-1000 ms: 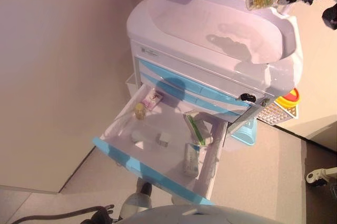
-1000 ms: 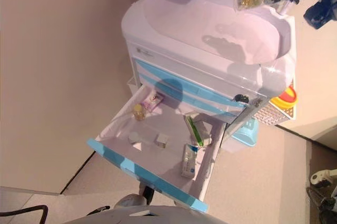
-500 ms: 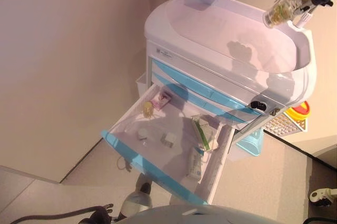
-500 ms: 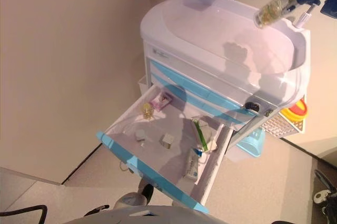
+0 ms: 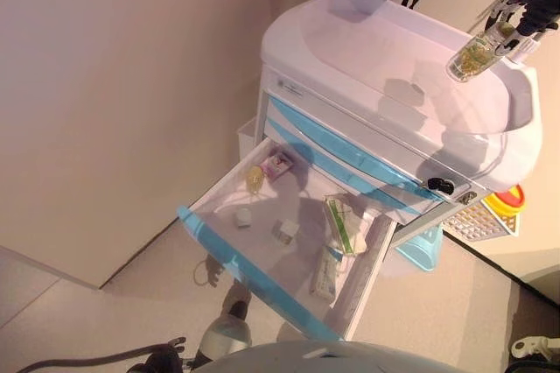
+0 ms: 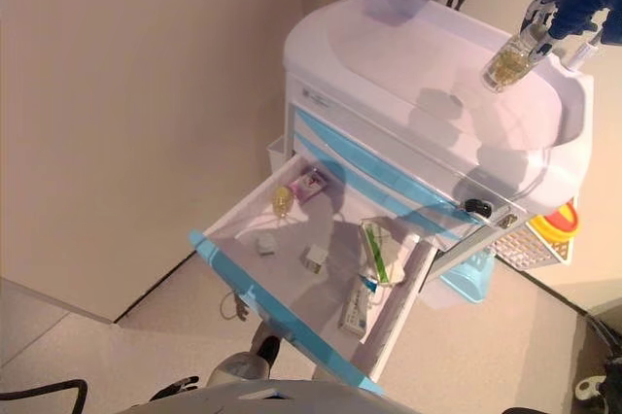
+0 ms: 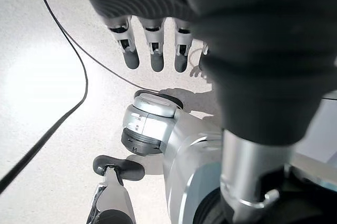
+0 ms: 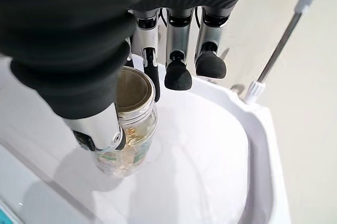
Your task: Open the drawer and pick up the medicine
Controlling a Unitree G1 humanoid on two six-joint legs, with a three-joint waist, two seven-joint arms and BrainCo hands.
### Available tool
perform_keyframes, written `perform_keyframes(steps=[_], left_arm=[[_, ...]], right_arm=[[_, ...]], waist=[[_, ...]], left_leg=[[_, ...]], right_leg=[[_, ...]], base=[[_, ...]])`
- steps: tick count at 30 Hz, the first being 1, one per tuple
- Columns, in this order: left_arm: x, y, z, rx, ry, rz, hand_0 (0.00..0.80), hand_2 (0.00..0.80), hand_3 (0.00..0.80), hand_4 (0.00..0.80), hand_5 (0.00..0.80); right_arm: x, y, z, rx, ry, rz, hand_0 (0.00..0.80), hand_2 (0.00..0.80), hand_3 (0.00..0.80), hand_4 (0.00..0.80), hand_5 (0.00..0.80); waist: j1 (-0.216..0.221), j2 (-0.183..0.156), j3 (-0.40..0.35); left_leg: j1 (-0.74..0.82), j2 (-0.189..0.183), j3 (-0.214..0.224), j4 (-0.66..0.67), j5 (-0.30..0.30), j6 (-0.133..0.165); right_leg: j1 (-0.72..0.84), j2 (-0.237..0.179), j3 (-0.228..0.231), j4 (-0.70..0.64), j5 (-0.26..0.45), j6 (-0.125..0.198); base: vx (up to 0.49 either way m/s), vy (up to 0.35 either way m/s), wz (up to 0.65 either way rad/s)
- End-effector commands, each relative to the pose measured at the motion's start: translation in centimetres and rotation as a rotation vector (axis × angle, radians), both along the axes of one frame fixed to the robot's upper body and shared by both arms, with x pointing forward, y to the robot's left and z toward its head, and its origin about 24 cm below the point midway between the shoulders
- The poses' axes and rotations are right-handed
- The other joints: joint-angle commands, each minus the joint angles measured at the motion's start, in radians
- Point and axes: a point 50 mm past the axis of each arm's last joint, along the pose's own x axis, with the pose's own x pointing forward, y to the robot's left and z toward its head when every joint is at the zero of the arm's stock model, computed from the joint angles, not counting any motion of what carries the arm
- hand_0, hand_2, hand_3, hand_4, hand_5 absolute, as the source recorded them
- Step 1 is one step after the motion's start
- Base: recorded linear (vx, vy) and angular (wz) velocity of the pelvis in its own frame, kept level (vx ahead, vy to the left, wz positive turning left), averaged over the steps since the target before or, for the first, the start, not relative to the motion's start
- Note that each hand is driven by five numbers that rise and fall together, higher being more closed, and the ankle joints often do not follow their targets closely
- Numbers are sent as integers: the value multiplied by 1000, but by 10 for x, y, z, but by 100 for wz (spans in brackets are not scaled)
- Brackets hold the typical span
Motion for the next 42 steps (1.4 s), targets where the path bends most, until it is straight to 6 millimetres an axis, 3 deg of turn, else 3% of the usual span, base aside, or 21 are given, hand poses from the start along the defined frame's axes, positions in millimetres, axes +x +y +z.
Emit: perform_keyframes(steps=[1,9,29,30,31,32,42], left_arm=[[3,32,8,170,5,108,0,0,0,0,0],[7,31,9,164,-11,88,0,0,0,0,0],[15,25,8,157,-17,22,0,0,0,0,0],[15,25,8,157,-16,21,0,0,0,0,0],[15,24,8,156,-16,21,0,0,0,0,0],[16,23,7,156,-17,19,0,0,0,0,0],[17,18,6,149,-23,13,0,0,0,0,0]], right_arm=[[-14,-14,24,-82,-30,-72,800,800,800,800,800],[-3,-9,4,-94,32,-72,800,800,800,800,800],[18,-18,-72,-63,170,-150,781,781,781,781,781],[19,-17,-73,-64,164,-148,405,405,405,405,405],[20,-17,-74,-67,154,-145,405,405,405,405,405],[22,-15,-76,-67,148,-147,0,0,0,0,0],[25,-13,-74,-58,107,-160,0,0,0,0,0]], waist=[[6,-90,-19],[17,-81,-9],[59,-51,10],[60,-50,10],[61,-49,10],[62,-47,10],[61,-41,12]], left_leg=[[81,-28,72,18,-169,40],[75,-27,70,22,-170,40],[68,-25,40,26,-169,34],[68,-25,39,26,-169,33],[67,-24,38,25,-168,32],[67,-24,38,24,-167,31],[64,-18,43,24,-166,26]], right_leg=[[-98,-20,61,50,92,15],[-106,-29,60,54,94,21],[-105,-38,53,54,89,29],[-105,-38,53,54,89,29],[-106,-38,53,53,89,29],[-106,-38,53,53,89,30],[-111,-40,55,54,89,32]], base=[[0,0,0],[7,0,1],[3,-1,0],[0,0,0],[0,0,0],[0,0,0],[0,0,0]])
